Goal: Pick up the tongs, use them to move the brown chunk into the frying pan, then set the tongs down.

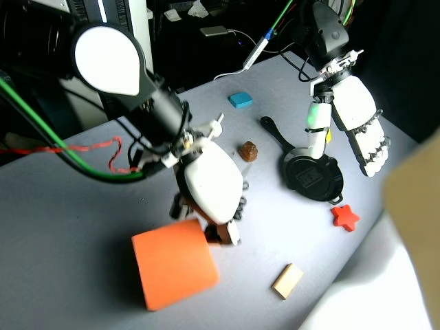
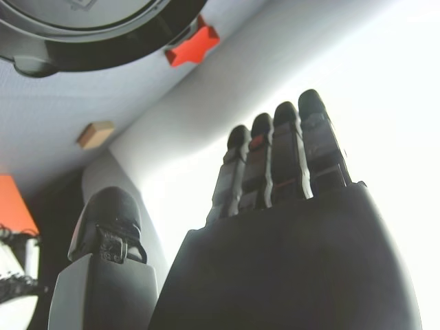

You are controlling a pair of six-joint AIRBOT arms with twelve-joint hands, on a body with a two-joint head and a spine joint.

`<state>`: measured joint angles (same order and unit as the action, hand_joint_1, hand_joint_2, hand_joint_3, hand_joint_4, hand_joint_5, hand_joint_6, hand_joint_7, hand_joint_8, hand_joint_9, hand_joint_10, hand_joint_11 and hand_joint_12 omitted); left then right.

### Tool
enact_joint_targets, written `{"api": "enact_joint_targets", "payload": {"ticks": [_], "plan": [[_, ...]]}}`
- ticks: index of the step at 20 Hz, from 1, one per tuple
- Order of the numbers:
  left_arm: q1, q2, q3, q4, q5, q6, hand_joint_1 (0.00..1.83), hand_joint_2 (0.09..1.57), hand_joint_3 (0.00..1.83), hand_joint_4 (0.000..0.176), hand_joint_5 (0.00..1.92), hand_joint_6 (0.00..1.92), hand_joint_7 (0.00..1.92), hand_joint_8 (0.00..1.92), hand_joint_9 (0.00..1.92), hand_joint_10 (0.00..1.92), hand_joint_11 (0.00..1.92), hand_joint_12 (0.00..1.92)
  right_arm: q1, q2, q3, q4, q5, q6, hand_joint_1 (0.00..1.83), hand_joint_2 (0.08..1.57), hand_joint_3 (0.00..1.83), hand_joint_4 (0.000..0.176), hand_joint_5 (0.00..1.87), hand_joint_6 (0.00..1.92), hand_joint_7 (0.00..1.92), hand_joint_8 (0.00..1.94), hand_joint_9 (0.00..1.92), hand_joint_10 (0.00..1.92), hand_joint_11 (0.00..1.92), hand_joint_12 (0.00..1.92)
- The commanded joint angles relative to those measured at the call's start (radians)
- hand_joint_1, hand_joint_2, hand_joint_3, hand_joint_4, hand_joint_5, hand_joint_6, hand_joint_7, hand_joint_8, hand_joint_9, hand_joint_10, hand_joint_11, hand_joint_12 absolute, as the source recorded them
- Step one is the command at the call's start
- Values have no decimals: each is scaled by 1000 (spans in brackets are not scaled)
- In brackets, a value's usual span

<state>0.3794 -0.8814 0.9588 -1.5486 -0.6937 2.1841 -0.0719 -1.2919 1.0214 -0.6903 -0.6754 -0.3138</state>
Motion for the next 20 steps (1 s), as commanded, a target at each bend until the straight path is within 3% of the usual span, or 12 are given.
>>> {"api": "enact_joint_targets", "payload": {"ticks": [1, 5, 8, 9, 10, 12, 13, 20], "plan": [[-3, 8, 6, 58, -45, 2, 0, 1228, 0, 0, 33, 10, 38, 9, 26, 9, 27, 32, 18, 5, -4, -63, 37, 17, 1088, 1241, 2, 0, 736, 1336, 924, 2, 912, 13, 356, 1338], [-2, 8, 9, 58, -46, 1, 0, 1240, 6, 0, 7, 0, 21, 0, 7, 0, 7, 34, 12, -25, -14, -142, 2, 136, 1079, 1253, 3, 0, 715, 1368, 881, 0, 870, 1, 292, 1349], [0, 8, 15, 58, -46, 1, 0, 1228, 0, 0, 9, 1, 28, 2, 12, 2, 6, 44, 3, -32, -26, -145, -14, 173, 1077, 1256, 3, 0, 710, 1375, 874, 0, 869, 2, 286, 1352], [1, 8, 17, 58, -46, 1, 0, 1220, 0, 0, 21, 0, 45, 0, 29, 0, 0, 106, 0, -31, -38, -165, -26, 203, 1043, 1221, 0, 0, 743, 380, 857, 8, 844, 10, 273, 1319], [2, 8, 19, 58, -46, 1, 0, 1220, 0, 0, 21, 0, 45, 0, 29, 0, 0, 106, -5, -28, -53, -194, -47, 251, 1043, 1221, 0, 0, 743, 380, 857, 8, 844, 10, 273, 1319], [3, 8, 22, 58, -46, 1, 0, 1228, 2, 0, 21, 0, 27, 0, 14, 0, 0, 78, -17, -24, -83, -273, -98, 359, 1054, 1212, 0, 0, 816, 99, 818, 0, 816, 0, 245, 1329], [3, 8, 23, 58, -46, 1, 0, 1228, 2, 0, 21, 0, 30, 1, 14, 1, 0, 59, -20, -23, -88, -288, -106, 380, 1056, 1203, 0, 0, 829, 96, 823, 3, 818, 2, 250, 1332], [11, 7, 31, 58, -46, -6, 0, 1217, 0, 0, 19, 1, 36, 5, 19, 4, 0, 71, -42, -24, -126, -291, -125, 404, 1021, 1223, 5, 0, 842, 54, 829, 5, 815, 7, 233, 1353]]}}
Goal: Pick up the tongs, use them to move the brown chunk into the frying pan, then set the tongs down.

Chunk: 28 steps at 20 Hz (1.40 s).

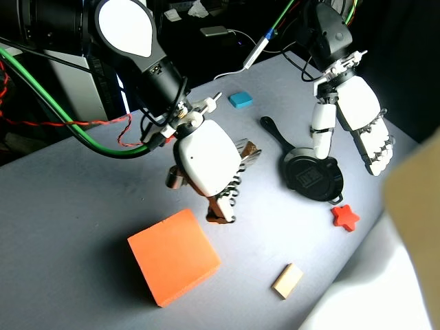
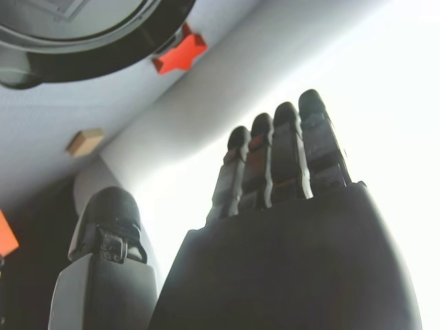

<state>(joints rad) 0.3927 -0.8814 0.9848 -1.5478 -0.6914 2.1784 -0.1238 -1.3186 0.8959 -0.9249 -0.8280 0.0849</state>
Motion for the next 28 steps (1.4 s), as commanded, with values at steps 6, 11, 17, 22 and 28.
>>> {"api": "enact_joint_targets", "payload": {"ticks": [6, 11, 17, 22, 28], "plan": [[4, 6, 10, 51, -48, -6, 0, 1222, 0, 0, 6, 2, 18, 8, 10, 4, 10, 7, -4, -10, -7, -57, 25, 10, 1004, 1216, 1, 0, 817, 29, 816, 0, 811, 6, 230, 1348], [10, 6, 19, 48, -47, -13, 0, 1229, 2, 0, 10, 3, 17, 5, 8, 3, 11, 5, -20, -30, -6, -98, 12, 65, 971, 1200, 0, 0, 779, 7, 816, 3, 806, 3, 238, 1342], [7, 5, 29, 46, -47, -13, 0, 1227, 0, 0, 22, 7, 19, 4, 11, 3, 18, 12, -31, -58, 6, -134, 5, 93, 989, 1171, 0, 0, 792, 11, 839, 10, 834, 14, 269, 1343], [6, 4, 39, 46, -54, -7, 0, 1226, 0, 0, 18, 3, 28, 6, 11, 4, 10, 12, -31, -85, 20, -153, 0, 104, 995, 1188, 0, 0, 783, 6, 823, 1, 823, 9, 258, 1338], [10, 3, 47, 46, -60, -1, 0, 1237, 3, 0, 24, 8, 37, 7, 22, 7, 20, 24, -34, -95, 19, -153, -6, 104, 1024, 1166, 0, 0, 771, 3, 826, 4, 824, 8, 267, 1340]]}}
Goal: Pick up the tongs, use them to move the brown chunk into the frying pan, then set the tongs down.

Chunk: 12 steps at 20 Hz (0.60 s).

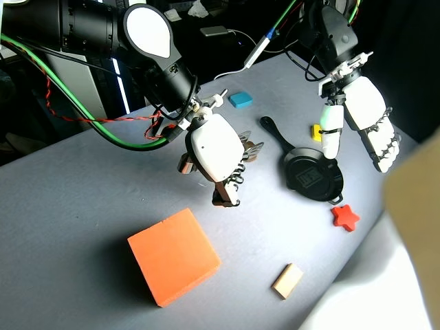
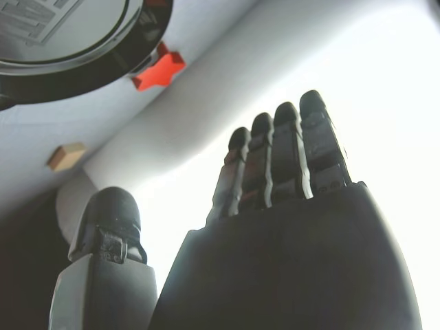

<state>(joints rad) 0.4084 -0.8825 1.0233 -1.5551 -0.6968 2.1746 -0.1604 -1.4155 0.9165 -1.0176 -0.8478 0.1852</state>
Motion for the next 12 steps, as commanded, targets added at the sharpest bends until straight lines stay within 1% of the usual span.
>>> {"api": "enact_joint_targets", "payload": {"ticks": [1, 4, 7, 10, 12], "plan": [[-4, 3, 9, 54, -55, 2, 0, 1222, 0, 0, 4, 1, 20, 1, 5, 1, 3, 18, 2, 3, -3, -60, 12, 3, 1004, 1173, 0, 0, 773, 4, 834, 7, 832, 12, 268, 1343], [-3, 3, 10, 54, -55, 2, 0, 1236, 3, 0, 1, 0, 2, 0, 0, 0, 0, 3, 2, 5, -4, -60, 11, 0, 1019, 1176, 0, 0, 765, 4, 811, 0, 800, 1, 238, 1340], [-3, 2, 10, 54, -55, 2, 2, 1243, 5, 0, 17, 7, 33, 11, 15, 6, 11, 6, 4, 9, -11, -29, 13, -30, 1002, 1182, 0, 0, 767, 5, 809, 3, 801, 3, 234, 1338], [-2, 1, 10, 54, -55, 2, 0, 1233, 0, 0, 16, 5, 33, 8, 21, 7, 26, 14, 3, 17, -34, -29, 4, -19, 986, 1181, 0, 0, 772, 7, 819, 7, 812, 8, 254, 1343], [-1, 0, 11, 54, -55, 2, 0, 1231, 0, 0, 22, 5, 36, 6, 27, 7, 30, 20, 2, 17, -37, -29, 0, -3, 986, 1192, 4, 0, 761, 2, 802, 0, 794, 0, 234, 1337]]}}
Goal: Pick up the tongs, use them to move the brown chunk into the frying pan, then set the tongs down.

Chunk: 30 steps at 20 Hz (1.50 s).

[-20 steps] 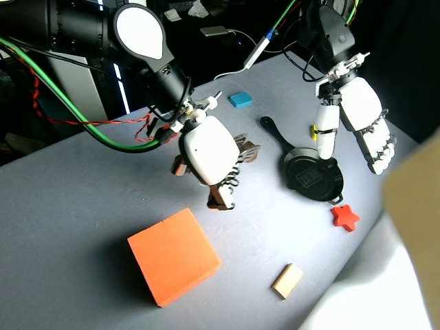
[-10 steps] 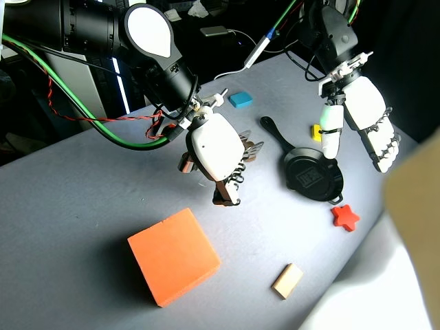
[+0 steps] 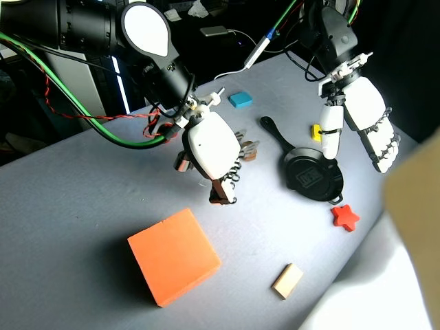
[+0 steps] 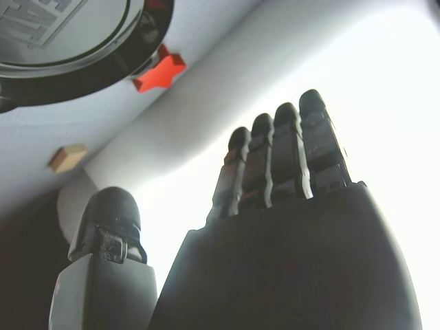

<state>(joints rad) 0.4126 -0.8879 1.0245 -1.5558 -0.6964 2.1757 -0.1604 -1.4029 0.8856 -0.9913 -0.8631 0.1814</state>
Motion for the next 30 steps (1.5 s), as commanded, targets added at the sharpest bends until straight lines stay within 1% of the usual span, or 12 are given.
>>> {"api": "enact_joint_targets", "payload": {"ticks": [1, 8, 9, 11, 22, 30], "plan": [[-5, 5, 11, 54, -55, 1, 0, 1230, 0, 0, 15, 2, 27, 2, 17, 3, 22, 18, 1, 3, -8, -55, 12, 6, 1001, 1181, 0, 0, 772, 6, 811, 4, 805, 5, 244, 1340], [-5, 4, 10, 54, -57, 1, 0, 1228, 0, 0, 7, 2, 17, 0, 3, 0, 1, 3, -8, -10, -6, -77, 15, 26, 1000, 1178, 0, 0, 775, 5, 822, 6, 813, 8, 254, 1338], [-5, 4, 10, 54, -58, 1, 0, 1237, 3, 0, 33, 12, 31, 6, 21, 8, 23, 11, -8, -11, -4, -77, 18, 26, 1004, 1175, 0, 0, 779, 6, 828, 7, 819, 10, 262, 1335], [-5, 3, 11, 54, -60, 1, 0, 1224, 0, 0, 3, 0, 11, 0, 2, 0, 11, 8, -9, -11, 1, -79, 22, 26, 996, 1183, 2, 0, 769, 2, 818, 2, 811, 6, 248, 1328], [-5, 1, 11, 55, -60, 4, 0, 1226, 0, 0, 0, 0, 15, 3, 0, 0, 3, 2, -16, -14, 36, -84, 40, 23, 996, 1172, 0, 0, 787, 6, 829, 4, 813, 6, 252, 1326], [-9, 1, 7, 55, -59, 4, 0, 1233, 3, 0, 11, 2, 23, 3, 7, 1, 10, 8, -37, -22, 41, -85, 51, 24, 989, 1173, 0, 0, 777, 3, 815, 2, 807, 4, 250, 1328]]}}
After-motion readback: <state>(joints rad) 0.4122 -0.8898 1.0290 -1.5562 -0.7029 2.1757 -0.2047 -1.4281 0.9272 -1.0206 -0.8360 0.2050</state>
